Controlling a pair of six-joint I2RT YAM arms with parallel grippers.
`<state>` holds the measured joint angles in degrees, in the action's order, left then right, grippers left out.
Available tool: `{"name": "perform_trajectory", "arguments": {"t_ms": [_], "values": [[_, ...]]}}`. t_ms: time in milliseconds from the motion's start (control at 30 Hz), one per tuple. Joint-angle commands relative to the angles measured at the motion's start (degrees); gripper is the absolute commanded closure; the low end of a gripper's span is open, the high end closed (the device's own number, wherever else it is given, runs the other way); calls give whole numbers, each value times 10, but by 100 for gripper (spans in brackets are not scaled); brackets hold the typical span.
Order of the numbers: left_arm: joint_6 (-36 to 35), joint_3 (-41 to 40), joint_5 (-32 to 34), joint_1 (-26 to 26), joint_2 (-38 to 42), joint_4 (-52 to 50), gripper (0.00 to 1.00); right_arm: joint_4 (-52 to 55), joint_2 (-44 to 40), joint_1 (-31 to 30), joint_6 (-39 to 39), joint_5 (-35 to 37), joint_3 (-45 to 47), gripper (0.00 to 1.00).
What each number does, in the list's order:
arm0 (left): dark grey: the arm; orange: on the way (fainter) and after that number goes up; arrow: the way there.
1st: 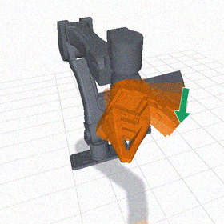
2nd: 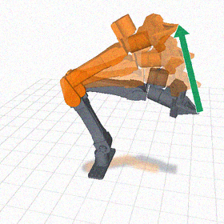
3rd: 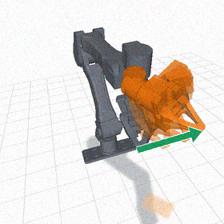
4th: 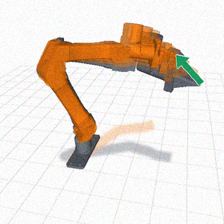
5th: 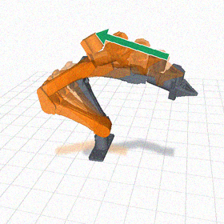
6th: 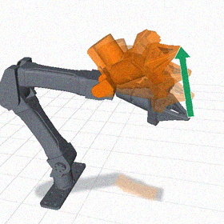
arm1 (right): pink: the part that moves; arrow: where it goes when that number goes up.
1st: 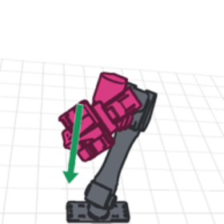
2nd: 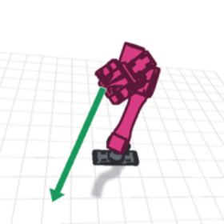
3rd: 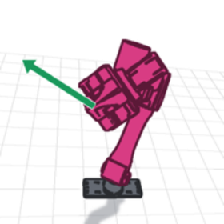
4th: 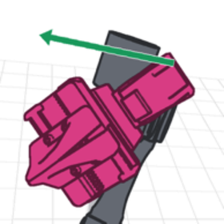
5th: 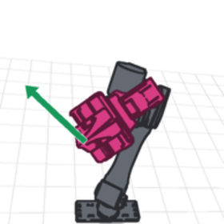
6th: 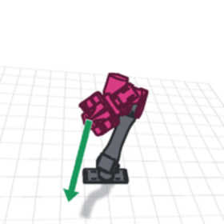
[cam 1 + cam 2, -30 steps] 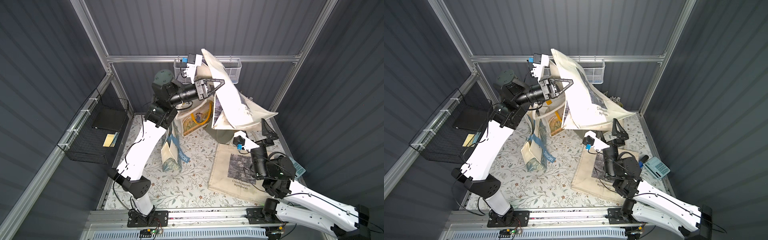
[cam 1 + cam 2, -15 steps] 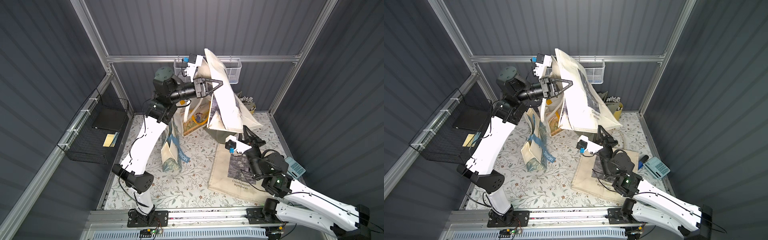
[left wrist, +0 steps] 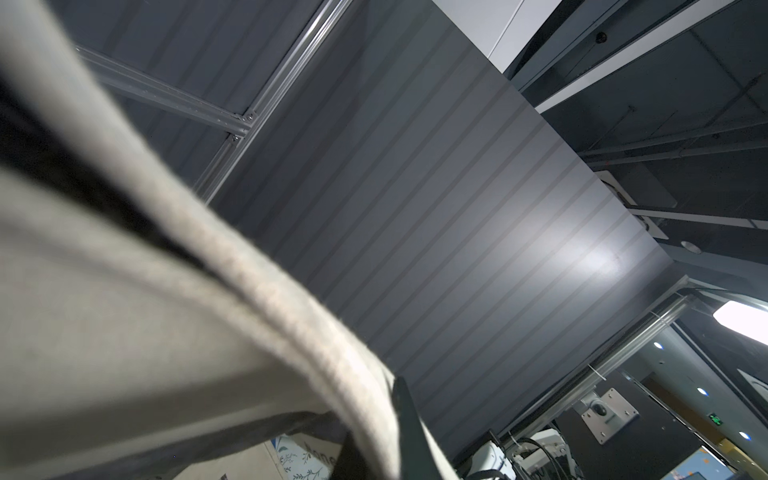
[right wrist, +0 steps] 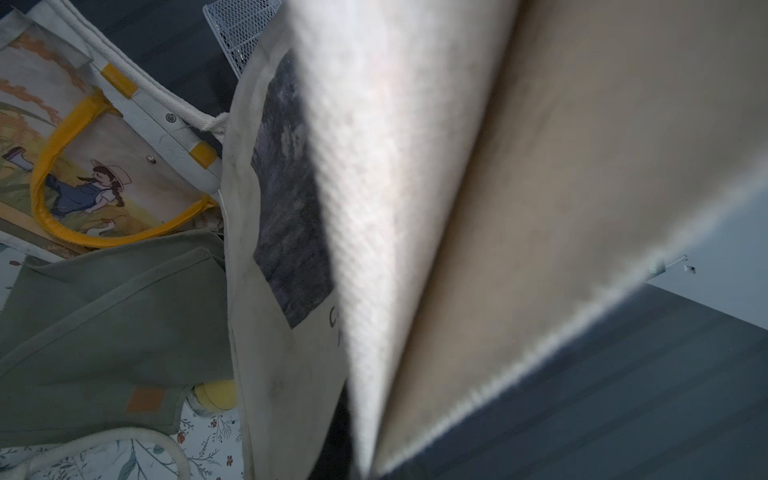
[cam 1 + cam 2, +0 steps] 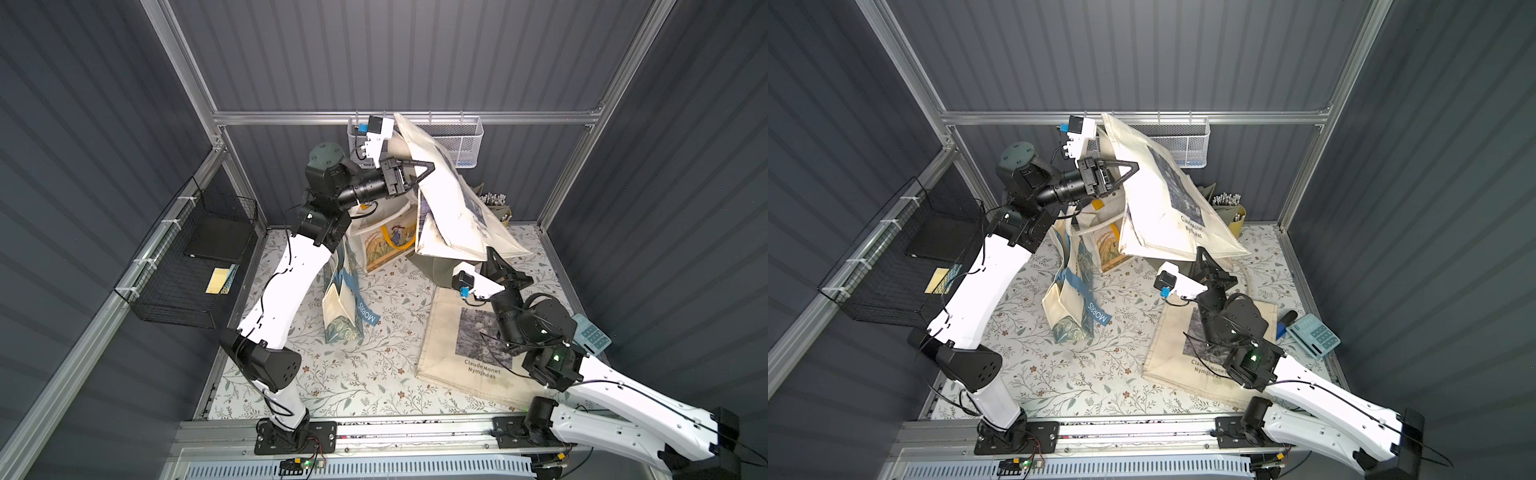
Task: Put away the canvas bag
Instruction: Press the canvas bag.
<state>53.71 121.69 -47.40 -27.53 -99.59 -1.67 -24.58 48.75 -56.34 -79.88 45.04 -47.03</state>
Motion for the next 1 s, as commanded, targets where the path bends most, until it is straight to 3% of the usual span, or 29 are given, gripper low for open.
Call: {"name": "perform_trajectory", "arguments": {"t_ms": [0, 133, 367, 433, 500, 533, 700, 967], "values": [[-47, -33, 23, -3, 42, 10, 75, 16, -30, -4, 48, -60, -55, 100], [-56, -65, 14, -3, 48, 30, 39, 112, -47, -4, 70, -97, -107, 100], [-101, -105, 17, -3, 74, 45, 21, 236, -56, -4, 111, -133, -196, 100], [-151, -122, 34, -3, 95, 15, 12, 274, -52, -4, 140, -140, -230, 100], [-208, -150, 59, -3, 122, -12, 10, 313, -46, -4, 164, -146, -261, 100], [-237, -165, 72, -4, 137, -22, 3, 329, -43, -4, 170, -150, -273, 100], [-360, -203, 124, -4, 189, -88, 0, 417, -19, -4, 230, -157, -344, 100], [-580, -317, 187, -13, 301, -85, 1, 488, 9, -4, 275, -154, -416, 100]]}}
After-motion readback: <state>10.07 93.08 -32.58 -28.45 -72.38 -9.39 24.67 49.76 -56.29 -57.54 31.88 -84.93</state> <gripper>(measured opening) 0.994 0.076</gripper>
